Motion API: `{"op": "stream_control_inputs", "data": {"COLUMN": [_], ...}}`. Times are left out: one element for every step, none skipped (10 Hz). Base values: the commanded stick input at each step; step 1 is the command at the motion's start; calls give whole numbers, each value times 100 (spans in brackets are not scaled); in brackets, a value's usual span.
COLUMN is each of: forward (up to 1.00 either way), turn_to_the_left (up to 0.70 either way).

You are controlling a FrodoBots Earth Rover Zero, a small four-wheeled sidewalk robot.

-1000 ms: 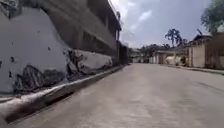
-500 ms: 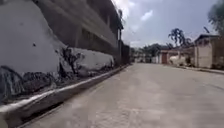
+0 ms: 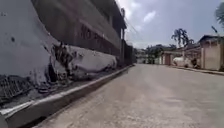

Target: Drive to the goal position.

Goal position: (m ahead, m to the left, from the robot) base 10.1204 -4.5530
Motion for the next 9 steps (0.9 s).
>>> {"op": "stream_control_inputs", "data": {"forward": [100, 100, 100, 100, 100, 100, 100, 100, 100], "turn_to_the_left": [0, 0, 0, 0, 0, 0, -9, -33, -40]}}
